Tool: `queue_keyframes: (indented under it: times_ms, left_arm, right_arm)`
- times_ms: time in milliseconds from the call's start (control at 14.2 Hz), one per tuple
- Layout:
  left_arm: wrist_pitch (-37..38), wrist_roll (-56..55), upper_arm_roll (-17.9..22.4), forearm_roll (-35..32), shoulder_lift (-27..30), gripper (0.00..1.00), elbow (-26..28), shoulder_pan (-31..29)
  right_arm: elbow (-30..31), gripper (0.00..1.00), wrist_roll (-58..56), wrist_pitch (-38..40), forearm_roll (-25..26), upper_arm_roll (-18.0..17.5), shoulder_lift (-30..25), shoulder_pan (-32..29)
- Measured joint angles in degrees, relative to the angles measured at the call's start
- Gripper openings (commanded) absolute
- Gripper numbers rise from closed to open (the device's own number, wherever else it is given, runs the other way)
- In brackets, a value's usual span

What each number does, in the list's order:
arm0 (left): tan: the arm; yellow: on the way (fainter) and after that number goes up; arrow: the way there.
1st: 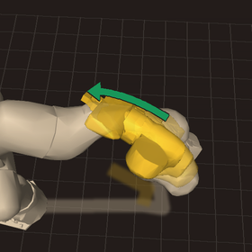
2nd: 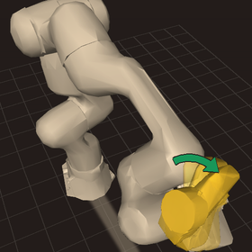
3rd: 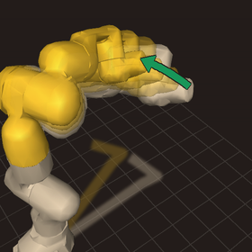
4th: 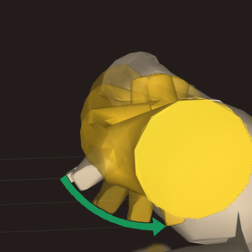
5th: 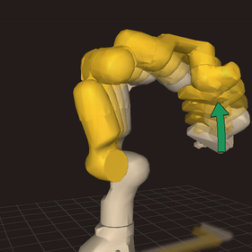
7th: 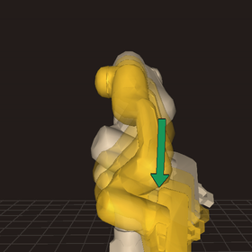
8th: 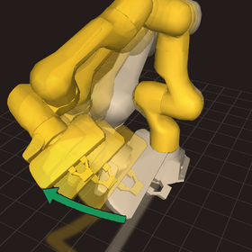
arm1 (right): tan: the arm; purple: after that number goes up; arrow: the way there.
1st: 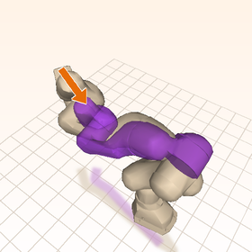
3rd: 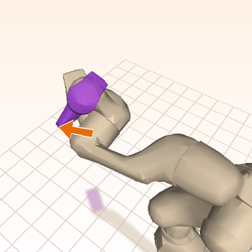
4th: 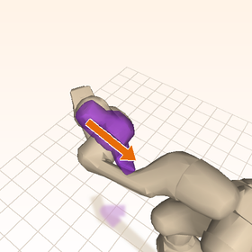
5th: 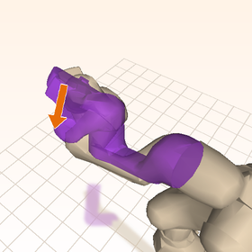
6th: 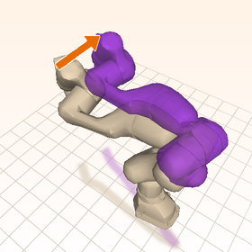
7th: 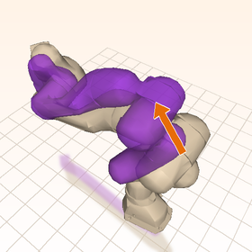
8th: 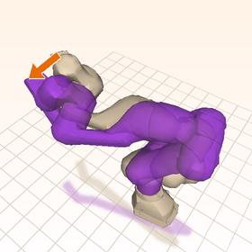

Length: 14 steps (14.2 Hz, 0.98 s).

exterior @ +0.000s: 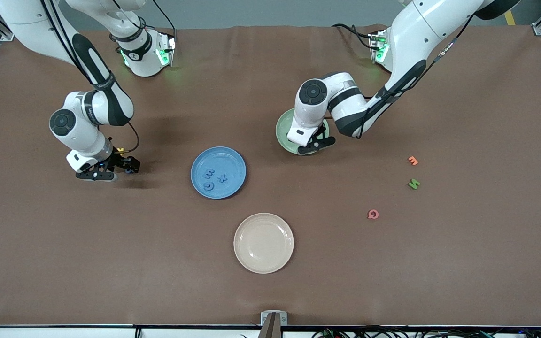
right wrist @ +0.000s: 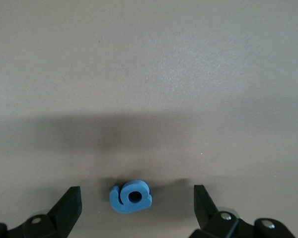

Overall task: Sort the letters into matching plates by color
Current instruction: 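Grasp blue 6 with the right gripper while the left gripper reaches green N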

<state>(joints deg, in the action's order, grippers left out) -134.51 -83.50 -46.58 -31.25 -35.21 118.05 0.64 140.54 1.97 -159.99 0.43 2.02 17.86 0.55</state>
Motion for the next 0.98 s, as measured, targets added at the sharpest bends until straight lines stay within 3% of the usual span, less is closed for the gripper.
queue_keyframes:
  times_ms: [70, 140, 211, 702, 983]
  left_arm:
    - [0.0, -0.2, 0.0, -0.3, -0.3, 0.54, -0.3, 0.0]
    - [0.0, -0.2, 0.0, -0.5, -0.6, 0.88, -0.5, 0.0]
    - [0.0, -0.2, 0.0, -0.7, -0.7, 0.97, -0.7, 0.0]
    - [0.0, 0.8, 0.4, -1.4, -0.6, 0.99, -1.3, -1.0]
    - [0.0, 9.6, 0.3, -1.5, 0.8, 0.99, -1.7, -6.2]
  right_arm:
    - [0.0, 1.00, 0.0, -0.2, 0.0, 0.0, 0.3, 0.0]
    - [0.0, 1.00, 0.0, -0.4, 0.0, -0.1, 0.4, 0.0]
    - [0.0, 1.00, 0.0, -0.7, 0.0, -0.1, 0.6, 0.0]
    - [0.0, 0.94, 0.0, -2.8, 0.0, -0.5, 2.2, 0.0]
    - [0.0, 0.87, 0.0, -2.8, 0.0, -0.5, 2.2, 0.0]
